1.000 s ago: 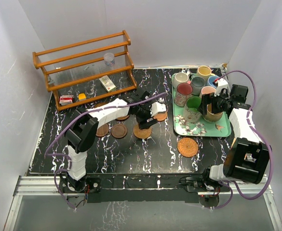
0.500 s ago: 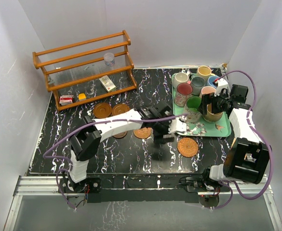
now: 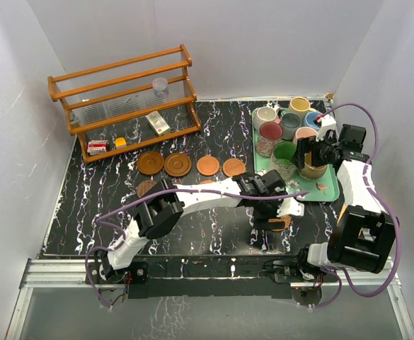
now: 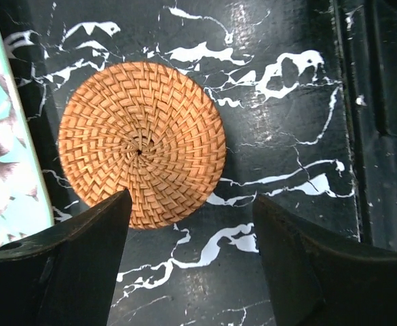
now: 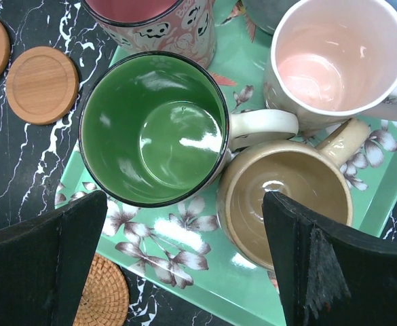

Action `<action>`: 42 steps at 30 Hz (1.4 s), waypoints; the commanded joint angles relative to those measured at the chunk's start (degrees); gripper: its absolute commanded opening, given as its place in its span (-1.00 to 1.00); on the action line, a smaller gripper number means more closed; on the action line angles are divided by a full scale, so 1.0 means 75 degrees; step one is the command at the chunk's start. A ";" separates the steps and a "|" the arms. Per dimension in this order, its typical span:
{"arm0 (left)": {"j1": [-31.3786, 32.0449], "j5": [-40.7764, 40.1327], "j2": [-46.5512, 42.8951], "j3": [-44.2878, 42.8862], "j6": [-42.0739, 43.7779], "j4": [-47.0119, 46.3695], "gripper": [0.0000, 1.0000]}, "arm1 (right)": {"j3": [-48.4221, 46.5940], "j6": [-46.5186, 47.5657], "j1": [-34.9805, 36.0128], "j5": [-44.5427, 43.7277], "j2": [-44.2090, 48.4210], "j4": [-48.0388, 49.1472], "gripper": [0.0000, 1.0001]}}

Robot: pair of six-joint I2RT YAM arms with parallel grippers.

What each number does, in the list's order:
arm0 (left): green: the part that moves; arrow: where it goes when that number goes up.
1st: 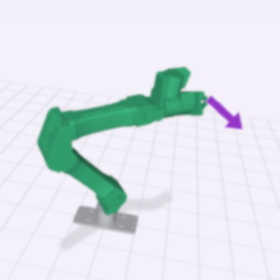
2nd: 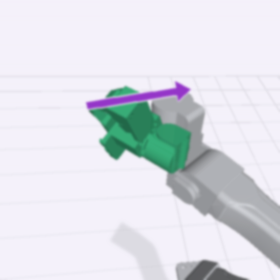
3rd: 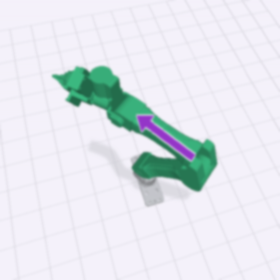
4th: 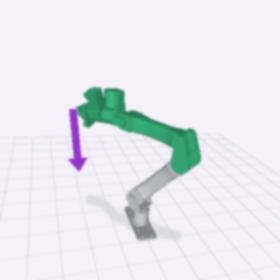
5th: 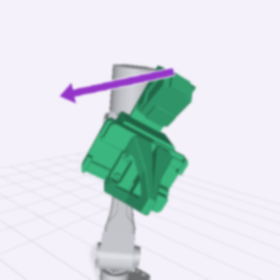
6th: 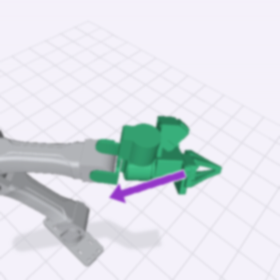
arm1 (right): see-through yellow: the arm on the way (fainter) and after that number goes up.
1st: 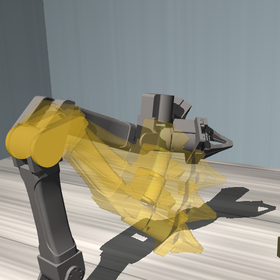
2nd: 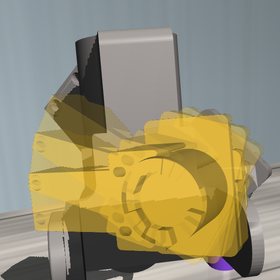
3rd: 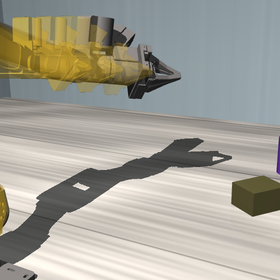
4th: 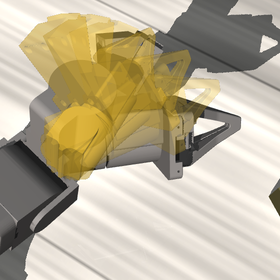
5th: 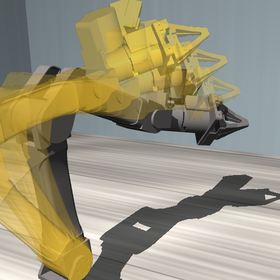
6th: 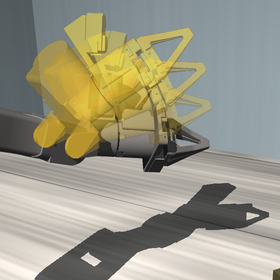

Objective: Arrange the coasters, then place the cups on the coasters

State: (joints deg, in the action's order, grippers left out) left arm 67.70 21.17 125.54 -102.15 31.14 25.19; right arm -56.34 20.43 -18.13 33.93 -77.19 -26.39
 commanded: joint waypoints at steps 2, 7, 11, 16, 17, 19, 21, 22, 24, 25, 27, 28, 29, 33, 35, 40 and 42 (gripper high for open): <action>0.0043 -0.0109 0.0239 -0.0522 -0.0604 -0.0453 0.36 | -0.0188 -0.0075 -0.0044 0.0203 0.0271 0.0153 0.97; 0.0035 -0.0086 0.0531 -0.0837 -0.0675 -0.0392 0.28 | -0.0180 -0.0075 -0.0048 0.0216 0.0307 0.0160 0.97; 0.0043 -0.0116 0.0558 -0.0821 -0.0764 -0.0493 0.27 | -0.0188 -0.0075 -0.0049 0.0210 0.0267 0.0154 0.97; 0.0043 -0.0253 0.0701 -0.0840 -0.0853 -0.0640 0.25 | -0.0176 -0.0075 -0.0054 0.0204 0.0249 0.0161 0.97; 0.0035 -0.0256 0.0735 -0.0841 -0.0871 -0.0675 0.25 | -0.0179 -0.0081 -0.0052 0.0193 0.0240 0.0167 0.97; 0.0037 -0.0283 0.0794 -0.0833 -0.0898 -0.0732 0.24 | -0.0180 -0.0075 -0.0055 0.0187 0.0227 0.0167 0.97; 0.0042 -0.0337 0.0864 -0.0829 -0.0928 -0.0790 0.23 | -0.0166 -0.0075 -0.0051 0.0187 0.0214 0.0147 0.97; 0.0043 -0.0335 0.0915 -0.0821 -0.0923 -0.0792 0.23 | -0.0169 -0.0075 -0.0055 0.0187 0.0214 0.0155 0.97; 0.0040 -0.0347 0.0938 -0.0745 -0.0887 -0.0781 0.23 | -0.0180 -0.0072 -0.0052 0.0175 0.0214 0.0151 0.97; 0.0043 -0.0366 0.0928 -0.0650 -0.0860 -0.0795 0.22 | -0.0176 -0.0064 -0.0055 0.0175 0.0219 0.0152 0.97; 0.0032 -0.0384 0.0865 -0.0397 -0.0776 -0.0809 0.22 | -0.0180 -0.0057 -0.0055 0.0166 0.0225 0.0146 0.97; 0.0026 -0.0385 0.0820 -0.0257 -0.0722 -0.0781 0.22 | -0.0169 -0.0052 -0.0055 0.0163 0.0225 0.0152 0.97; 0.0025 -0.0394 0.0742 -0.0066 -0.0671 -0.0759 0.22 | -0.0168 -0.0052 -0.0055 0.0153 0.0225 0.0152 0.97; -0.0054 -0.0424 0.0200 0.0759 -0.0434 -0.0696 0.22 | -0.0178 -0.0040 -0.0055 0.0128 0.0203 0.0133 0.97; -0.0120 -0.0453 -0.0044 0.1143 -0.0295 -0.0540 0.21 | -0.0173 -0.0029 -0.0055 0.0125 0.0202 0.0143 0.97; -0.0402 -0.0532 -0.0736 0.2077 -0.0107 -0.0388 0.19 | -0.0164 -0.0028 -0.0055 0.0124 0.0184 0.0135 0.97; -0.0572 -0.0588 -0.1013 0.2421 -0.0037 -0.0337 0.19 | -0.0166 -0.0028 -0.0055 0.0111 0.0181 0.0135 0.97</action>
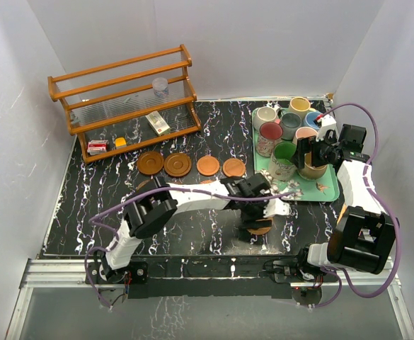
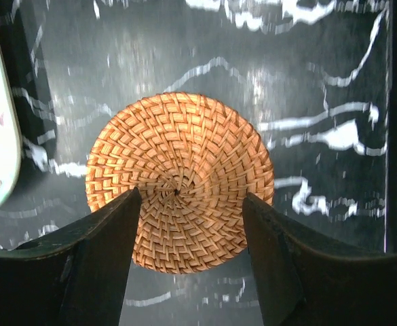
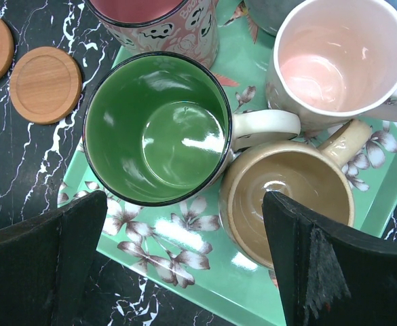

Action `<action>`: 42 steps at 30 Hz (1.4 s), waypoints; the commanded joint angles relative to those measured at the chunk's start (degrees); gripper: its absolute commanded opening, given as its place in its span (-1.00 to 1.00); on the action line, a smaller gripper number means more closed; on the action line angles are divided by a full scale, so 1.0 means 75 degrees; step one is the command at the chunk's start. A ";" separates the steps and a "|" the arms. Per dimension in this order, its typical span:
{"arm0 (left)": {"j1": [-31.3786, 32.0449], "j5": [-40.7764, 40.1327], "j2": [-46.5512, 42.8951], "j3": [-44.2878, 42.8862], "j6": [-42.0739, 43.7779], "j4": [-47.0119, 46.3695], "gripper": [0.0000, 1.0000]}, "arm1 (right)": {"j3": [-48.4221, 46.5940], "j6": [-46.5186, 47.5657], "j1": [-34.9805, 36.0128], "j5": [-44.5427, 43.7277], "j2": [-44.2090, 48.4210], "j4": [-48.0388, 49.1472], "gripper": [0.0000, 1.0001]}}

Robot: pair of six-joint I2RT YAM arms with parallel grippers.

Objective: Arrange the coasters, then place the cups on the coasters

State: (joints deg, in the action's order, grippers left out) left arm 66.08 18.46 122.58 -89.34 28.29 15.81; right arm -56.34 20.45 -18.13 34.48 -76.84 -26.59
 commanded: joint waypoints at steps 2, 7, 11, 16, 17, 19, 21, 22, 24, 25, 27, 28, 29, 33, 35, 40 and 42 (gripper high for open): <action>-0.0588 -0.0207 -0.0901 0.1018 0.0372 0.0957 0.18 | -0.0169 -0.0031 -0.0055 0.0043 0.0109 0.0172 0.97; -0.1327 -0.0156 -0.1435 0.1554 0.0399 0.0861 0.18 | -0.0168 -0.0031 -0.0055 0.0020 0.0068 0.0173 0.97; -0.1723 -0.0120 -0.1446 0.1587 0.0368 0.0643 0.18 | -0.0164 -0.0021 -0.0055 0.0008 0.0018 0.0170 0.97; -0.1839 0.0090 -0.1068 0.1151 0.0335 0.0601 0.18 | -0.0158 -0.0020 -0.0055 -0.0014 -0.0007 0.0183 0.97; -0.1831 0.0150 -0.0994 0.1067 0.0330 0.0599 0.17 | -0.0162 -0.0019 -0.0055 -0.0024 -0.0009 0.0182 0.97; -0.1837 0.0248 -0.0829 0.0886 0.0298 0.0601 0.18 | -0.0147 -0.0019 -0.0055 -0.0037 -0.0018 0.0191 0.97; -0.1838 0.0323 -0.0630 0.0712 0.0260 0.0611 0.18 | -0.0141 -0.0019 -0.0055 -0.0049 -0.0021 0.0192 0.97; -0.1839 0.0365 -0.0543 0.0633 0.0233 0.0594 0.18 | -0.0141 -0.0019 -0.0055 -0.0050 -0.0029 0.0190 0.97; -0.1837 0.0495 -0.0387 0.0425 0.0122 0.0597 0.18 | -0.0152 -0.0019 -0.0055 -0.0056 -0.0043 0.0194 0.97; -0.1838 0.0523 -0.0304 0.0319 0.0089 0.0628 0.18 | -0.0152 -0.0013 -0.0055 -0.0061 -0.0048 0.0192 0.97; -0.1839 0.0475 -0.0188 0.0184 0.0044 0.0619 0.17 | -0.0148 -0.0010 -0.0055 -0.0062 -0.0056 0.0185 0.97; -0.1839 0.0431 -0.0159 0.0163 0.0020 0.0572 0.17 | -0.0143 -0.0008 -0.0055 -0.0062 -0.0056 0.0184 0.97; -0.1839 0.0363 -0.0145 0.0159 -0.0006 0.0529 0.17 | -0.0143 -0.0009 -0.0055 -0.0062 -0.0056 0.0184 0.97; -0.1839 0.0238 -0.0185 0.0217 -0.0003 0.0488 0.17 | -0.0159 -0.0010 -0.0055 -0.0074 -0.0085 0.0175 0.97; -0.1838 0.0224 -0.0277 0.0311 -0.0007 0.0460 0.17 | -0.0153 -0.0008 -0.0055 -0.0074 -0.0097 0.0181 0.97; -0.1856 0.0025 -0.0495 0.0439 0.0043 0.0459 0.18 | -0.0153 -0.0008 -0.0055 -0.0051 -0.0091 0.0180 0.97; -0.1889 -0.0032 -0.0562 0.0521 0.0077 0.0448 0.18 | -0.0154 -0.0009 -0.0055 -0.0050 -0.0074 0.0171 0.97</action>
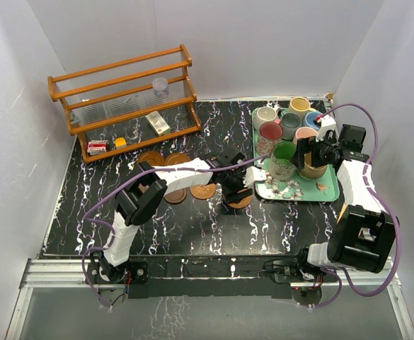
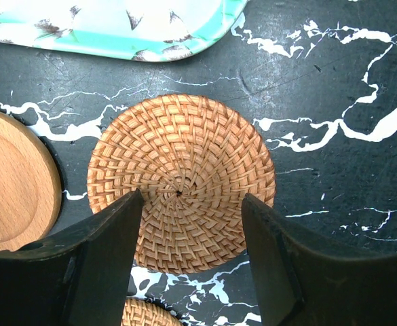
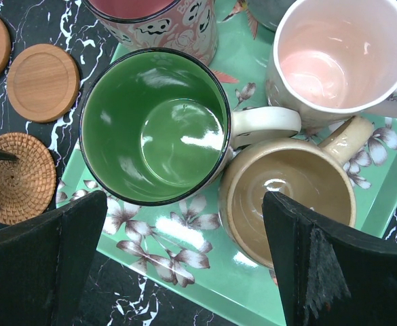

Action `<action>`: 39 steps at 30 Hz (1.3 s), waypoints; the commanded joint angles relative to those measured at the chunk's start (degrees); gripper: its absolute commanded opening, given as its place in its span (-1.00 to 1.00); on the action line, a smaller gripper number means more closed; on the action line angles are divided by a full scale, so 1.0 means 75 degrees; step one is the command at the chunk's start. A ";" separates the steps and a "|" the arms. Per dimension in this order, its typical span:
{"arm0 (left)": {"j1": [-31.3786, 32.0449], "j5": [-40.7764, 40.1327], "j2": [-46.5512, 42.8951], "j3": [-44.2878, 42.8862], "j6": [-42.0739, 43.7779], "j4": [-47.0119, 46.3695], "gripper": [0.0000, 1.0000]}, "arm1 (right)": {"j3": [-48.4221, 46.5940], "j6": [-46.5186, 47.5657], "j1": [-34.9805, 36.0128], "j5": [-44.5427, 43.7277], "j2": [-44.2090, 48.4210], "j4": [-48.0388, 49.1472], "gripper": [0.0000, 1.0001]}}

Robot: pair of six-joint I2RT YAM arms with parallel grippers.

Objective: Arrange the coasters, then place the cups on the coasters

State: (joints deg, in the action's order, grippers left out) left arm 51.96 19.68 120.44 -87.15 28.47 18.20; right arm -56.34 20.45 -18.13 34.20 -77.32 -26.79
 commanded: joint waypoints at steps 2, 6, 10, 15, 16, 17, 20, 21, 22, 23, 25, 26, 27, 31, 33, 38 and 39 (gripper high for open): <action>-0.0063 -0.0221 -0.0313 0.0280 0.0087 0.0131 0.18 | -0.0145 -0.0010 -0.0055 -0.0002 -0.0004 0.0200 0.97; -0.0115 -0.0291 -0.0351 0.0302 0.0083 0.0083 0.18 | -0.0141 -0.0019 -0.0055 0.0008 -0.0015 0.0201 0.97; -0.0127 -0.0338 -0.0315 0.0257 0.0090 0.0069 0.18 | -0.0145 -0.0019 -0.0055 -0.0001 -0.0003 0.0197 0.97; -0.0137 -0.0339 -0.0381 0.0262 0.0071 0.0070 0.18 | -0.0142 -0.0019 -0.0055 -0.0012 -0.0003 0.0208 0.97; -0.0132 -0.0349 -0.0432 0.0275 0.0073 0.0070 0.18 | -0.0139 -0.0019 -0.0055 -0.0012 -0.0014 0.0218 0.97; -0.0135 -0.0345 -0.0480 0.0293 0.0072 0.0070 0.18 | -0.0141 -0.0019 -0.0055 -0.0012 -0.0015 0.0218 0.97; -0.0154 -0.0280 -0.0642 0.0307 0.0044 0.0070 0.18 | -0.0141 -0.0019 -0.0055 -0.0013 -0.0033 0.0213 0.97; -0.0155 -0.0228 -0.0690 0.0285 0.0023 0.0079 0.19 | -0.0141 -0.0019 -0.0055 -0.0013 -0.0038 0.0219 0.97; -0.0149 -0.0183 -0.0720 0.0224 -0.0017 0.0081 0.21 | -0.0141 -0.0018 -0.0055 -0.0012 -0.0044 0.0210 0.97; -0.0154 -0.0142 -0.0735 0.0140 -0.0069 0.0082 0.26 | -0.0141 -0.0019 -0.0055 -0.0012 -0.0049 0.0211 0.97; -0.0139 -0.0089 -0.0669 -0.0084 -0.0234 0.0054 0.36 | -0.0135 -0.0019 -0.0056 -0.0012 -0.0071 0.0216 0.97; -0.0142 -0.0055 -0.0594 -0.0247 -0.0299 0.0080 0.41 | -0.0136 -0.0019 -0.0055 -0.0012 -0.0073 0.0214 0.97; -0.0143 -0.0006 -0.0525 -0.0454 -0.0388 0.0147 0.46 | -0.0133 -0.0019 -0.0055 -0.0012 -0.0071 0.0216 0.97; -0.0115 0.0212 -0.0436 -0.1054 -0.0610 0.0222 0.58 | -0.0124 -0.0019 -0.0055 -0.0047 -0.0085 0.0221 0.97; -0.0117 0.0371 -0.0510 -0.1226 -0.0683 0.0320 0.62 | -0.0119 -0.0021 -0.0055 -0.0066 -0.0094 0.0229 0.97; -0.0124 0.0282 -0.1259 -0.0647 -0.0540 0.0395 0.67 | -0.0120 -0.0019 -0.0055 -0.0060 -0.0109 0.0227 0.97; -0.0144 0.0118 -0.1468 -0.0379 -0.0417 0.0389 0.67 | -0.0124 -0.0019 -0.0055 -0.0054 -0.0106 0.0221 0.97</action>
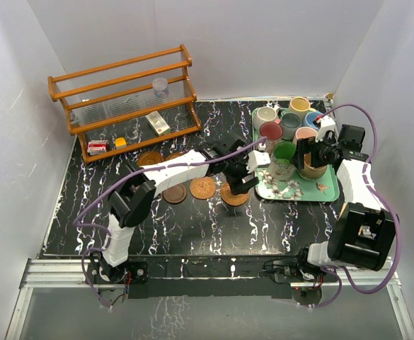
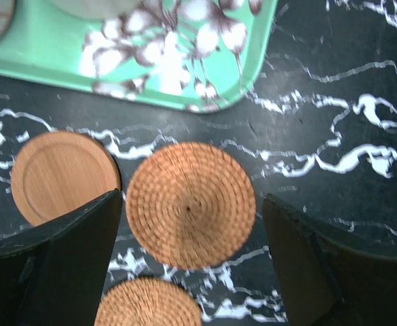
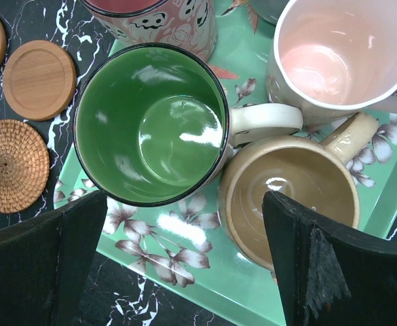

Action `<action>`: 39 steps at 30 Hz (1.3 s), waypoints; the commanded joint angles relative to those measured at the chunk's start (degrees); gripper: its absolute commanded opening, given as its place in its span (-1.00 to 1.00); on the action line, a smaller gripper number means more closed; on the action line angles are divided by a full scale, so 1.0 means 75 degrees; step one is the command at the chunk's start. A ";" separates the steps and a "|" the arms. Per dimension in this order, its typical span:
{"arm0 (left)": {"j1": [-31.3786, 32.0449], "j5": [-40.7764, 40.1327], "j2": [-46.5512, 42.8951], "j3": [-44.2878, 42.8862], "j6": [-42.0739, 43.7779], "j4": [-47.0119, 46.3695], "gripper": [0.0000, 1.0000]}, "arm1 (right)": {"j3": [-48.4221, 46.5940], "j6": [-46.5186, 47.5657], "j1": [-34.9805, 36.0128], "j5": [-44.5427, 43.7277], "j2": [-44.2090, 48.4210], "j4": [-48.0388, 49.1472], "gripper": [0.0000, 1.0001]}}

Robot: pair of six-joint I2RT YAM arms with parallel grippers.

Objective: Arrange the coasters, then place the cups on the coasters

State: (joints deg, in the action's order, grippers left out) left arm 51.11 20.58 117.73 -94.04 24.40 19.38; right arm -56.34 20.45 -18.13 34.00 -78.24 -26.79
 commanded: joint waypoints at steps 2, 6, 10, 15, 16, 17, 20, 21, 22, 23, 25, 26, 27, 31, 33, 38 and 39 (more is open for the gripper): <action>-0.0086 -0.0289 -0.1527 0.1085 0.0347 0.0238 0.66 | -0.0131 -0.0019 -0.0055 -0.0011 0.0019 0.0219 0.97; -0.0373 -0.0558 -0.2203 0.2017 0.0514 0.0294 0.65 | -0.0136 -0.0019 -0.0055 0.0001 0.0014 0.0218 0.97; -0.0837 -0.0572 -0.2507 0.2601 0.0415 0.0080 0.59 | -0.0124 -0.0019 -0.0055 0.0008 0.0014 0.0227 0.97; -0.1218 -0.0999 -0.2479 0.2965 0.0445 -0.0485 0.57 | -0.0116 -0.0031 -0.0055 0.0014 0.0014 0.0220 0.97; -0.1286 -0.1059 -0.2428 0.2978 0.0482 -0.0547 0.57 | -0.0113 -0.0031 -0.0061 0.0005 0.0008 0.0226 0.97; -0.1365 -0.1118 -0.2371 0.2976 0.0527 -0.0590 0.57 | -0.0107 -0.0031 -0.0063 -0.0006 0.0003 0.0228 0.97; -0.1582 -0.1259 -0.2200 0.3050 0.0663 -0.0735 0.57 | -0.0106 -0.0031 -0.0065 -0.0021 -0.0013 0.0230 0.97; -0.1623 -0.1256 -0.2167 0.3072 0.0709 -0.0748 0.57 | -0.0100 -0.0031 -0.0067 -0.0021 -0.0020 0.0231 0.97; -0.1634 -0.1270 -0.2132 0.3114 0.0759 -0.0785 0.57 | -0.0102 -0.0032 -0.0067 -0.0029 -0.0027 0.0234 0.97; -0.1641 -0.1309 -0.2097 0.3166 0.0819 -0.0834 0.57 | -0.0098 -0.0037 -0.0067 -0.0033 -0.0033 0.0235 0.97; -0.1642 -0.1384 -0.2045 0.3275 0.0907 -0.0927 0.57 | -0.0101 -0.0031 -0.0067 -0.0039 -0.0043 0.0238 0.97; -0.1643 -0.1409 -0.2004 0.3309 0.0977 -0.0934 0.57 | -0.0101 -0.0031 -0.0067 -0.0044 -0.0045 0.0241 0.97; -0.1636 -0.1444 -0.1961 0.3349 0.1016 -0.0946 0.57 | -0.0105 -0.0031 -0.0067 -0.0042 -0.0048 0.0234 0.97; -0.1647 -0.1507 -0.1840 0.3515 0.1075 -0.1075 0.56 | -0.0094 -0.0031 -0.0078 -0.0057 -0.0044 0.0246 0.97; -0.1647 -0.1481 -0.1797 0.3583 0.1082 -0.1084 0.56 | -0.0092 -0.0031 -0.0079 -0.0057 -0.0042 0.0248 0.97; -0.1647 -0.1291 -0.1784 0.3820 0.1072 -0.0973 0.54 | -0.0087 -0.0031 -0.0090 -0.0057 -0.0049 0.0249 0.97; -0.1647 -0.1200 -0.1813 0.3890 0.1046 -0.0958 0.54 | -0.0087 -0.0031 -0.0090 -0.0057 -0.0056 0.0244 0.97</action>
State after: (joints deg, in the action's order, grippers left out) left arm 38.83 9.56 104.62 -66.50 31.83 11.94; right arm -56.34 20.45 -18.44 33.98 -79.00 -26.79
